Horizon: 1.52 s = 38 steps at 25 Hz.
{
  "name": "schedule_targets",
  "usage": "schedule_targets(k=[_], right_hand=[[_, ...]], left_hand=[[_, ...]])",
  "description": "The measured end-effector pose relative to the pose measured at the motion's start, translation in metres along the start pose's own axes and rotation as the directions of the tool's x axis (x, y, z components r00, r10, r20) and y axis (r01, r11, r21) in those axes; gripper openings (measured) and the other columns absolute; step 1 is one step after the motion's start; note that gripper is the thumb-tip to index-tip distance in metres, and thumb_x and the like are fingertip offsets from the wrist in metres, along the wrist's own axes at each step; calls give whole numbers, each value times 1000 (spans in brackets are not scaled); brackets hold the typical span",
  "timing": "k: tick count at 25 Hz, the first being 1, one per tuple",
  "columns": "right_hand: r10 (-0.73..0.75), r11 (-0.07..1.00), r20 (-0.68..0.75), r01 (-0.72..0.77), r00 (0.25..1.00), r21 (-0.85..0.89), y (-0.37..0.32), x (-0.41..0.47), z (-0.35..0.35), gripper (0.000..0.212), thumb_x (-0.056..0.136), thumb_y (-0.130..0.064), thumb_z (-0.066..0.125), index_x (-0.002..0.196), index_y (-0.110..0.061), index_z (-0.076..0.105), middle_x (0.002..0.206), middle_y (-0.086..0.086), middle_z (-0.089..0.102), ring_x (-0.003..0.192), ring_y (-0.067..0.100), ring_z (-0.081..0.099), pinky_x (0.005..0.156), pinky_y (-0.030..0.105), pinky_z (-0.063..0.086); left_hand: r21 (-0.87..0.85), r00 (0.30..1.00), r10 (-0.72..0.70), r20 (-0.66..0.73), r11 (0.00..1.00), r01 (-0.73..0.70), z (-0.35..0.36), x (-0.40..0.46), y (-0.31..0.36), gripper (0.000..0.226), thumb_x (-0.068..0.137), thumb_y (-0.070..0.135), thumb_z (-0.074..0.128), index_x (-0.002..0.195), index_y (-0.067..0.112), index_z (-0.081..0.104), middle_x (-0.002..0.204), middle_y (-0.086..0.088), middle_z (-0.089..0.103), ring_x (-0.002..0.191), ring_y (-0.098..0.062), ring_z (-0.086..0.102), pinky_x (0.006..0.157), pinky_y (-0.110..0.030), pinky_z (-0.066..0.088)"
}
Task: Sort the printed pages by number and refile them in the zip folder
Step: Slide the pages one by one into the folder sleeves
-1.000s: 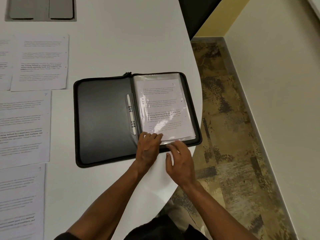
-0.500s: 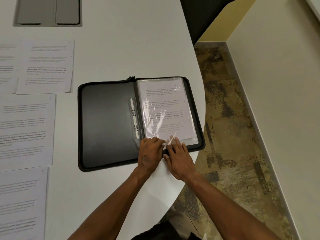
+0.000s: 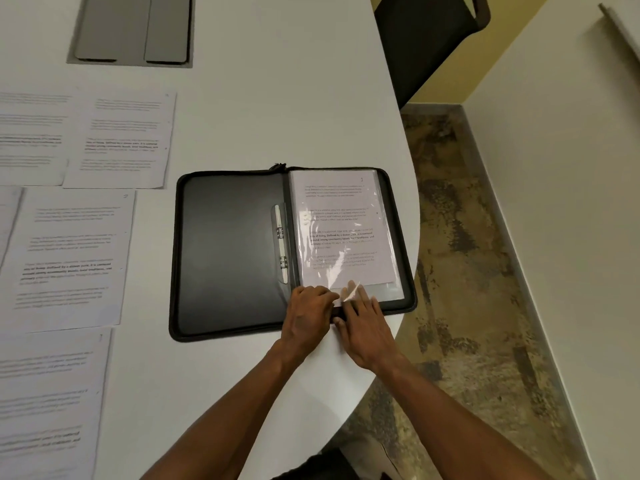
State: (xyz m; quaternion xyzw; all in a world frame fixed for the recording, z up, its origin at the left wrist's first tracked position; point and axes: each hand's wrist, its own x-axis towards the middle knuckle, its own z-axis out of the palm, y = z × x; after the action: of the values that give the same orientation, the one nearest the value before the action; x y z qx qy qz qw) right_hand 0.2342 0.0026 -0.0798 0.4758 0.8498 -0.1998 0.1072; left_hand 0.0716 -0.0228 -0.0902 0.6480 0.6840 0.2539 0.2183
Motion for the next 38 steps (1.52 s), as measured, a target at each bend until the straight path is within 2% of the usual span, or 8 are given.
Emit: schedule_targets(k=[4, 8, 13, 17, 24, 28, 33, 38], right_hand=[[-31, 996, -70, 37, 997, 83, -1, -11, -7, 55, 105, -40, 30, 150, -10, 39, 158, 9, 37, 146, 24, 34, 122, 40, 29], [-44, 992, -359, 82, 932, 93, 0, -19, -21, 26, 96, -31, 58, 114, -13, 67, 105, 3, 67, 94, 20, 62, 82, 40, 57], [278, 955, -134, -260, 951, 142, 14, -16, -26, 66, 99, -52, 46, 154, -17, 35, 161, 18, 25, 151, 33, 18, 122, 45, 20], [287, 955, 59, -291, 956, 58, 19, -21, -18, 75, 100, -62, 29, 161, -25, 3, 165, 23, -9, 153, 38, -12, 123, 50, -2], [308, 925, -53, -286, 950, 250, 7, -13, -14, 66, 105, -52, 27, 157, -11, 28, 164, 7, 26, 152, 41, -2, 122, 54, -1], [400, 722, -131, -225, 907, 654, 1, -5, -26, 50, 105, -37, 45, 143, -5, 50, 151, 17, 44, 140, 34, 39, 118, 42, 30], [764, 310, -25, -333, 645, 891, 30, 14, -55, 50, 90, -16, 71, 136, -12, 52, 135, 17, 52, 117, 34, 58, 97, 41, 52], [725, 116, 35, -172, 688, 978, 33, 21, -76, 42, 88, -7, 68, 126, -22, 63, 109, -2, 67, 100, 21, 65, 93, 40, 57]], left_hand=[[8, 998, 21, 53, 1000, -22, -9, -3, 3, 24, 88, 23, 56, 98, 15, 77, 87, -3, 74, 80, -21, 65, 80, -34, 47], [-7, 999, 15, -45, 1000, -15, -23, -15, 16, 23, 86, 21, 60, 97, 12, 78, 89, -4, 75, 80, -21, 67, 77, -33, 51], [-22, 988, -95, -123, 995, 93, -36, -51, 20, 15, 87, 20, 65, 97, 19, 76, 92, 4, 73, 83, -15, 64, 77, -30, 52], [36, 970, -174, -170, 983, 183, -46, -99, 16, 20, 85, 23, 69, 104, 22, 75, 102, 7, 72, 95, -14, 65, 87, -26, 44], [77, 921, -286, -264, 946, 316, -61, -151, 15, 28, 84, 30, 62, 108, 22, 74, 105, 6, 72, 100, -17, 66, 92, -28, 42], [36, 913, -272, -304, 955, 296, -67, -141, 26, 29, 84, 32, 62, 110, 22, 73, 108, 7, 72, 104, -15, 65, 94, -37, 51], [20, 931, -209, -300, 974, 225, -72, -117, 39, 25, 85, 27, 67, 108, 20, 73, 102, 9, 70, 95, -12, 65, 86, -34, 53], [-172, 909, -264, -323, 961, 218, -73, -79, 59, 23, 85, 20, 74, 108, 15, 74, 101, 4, 73, 91, -9, 67, 83, -26, 54]])
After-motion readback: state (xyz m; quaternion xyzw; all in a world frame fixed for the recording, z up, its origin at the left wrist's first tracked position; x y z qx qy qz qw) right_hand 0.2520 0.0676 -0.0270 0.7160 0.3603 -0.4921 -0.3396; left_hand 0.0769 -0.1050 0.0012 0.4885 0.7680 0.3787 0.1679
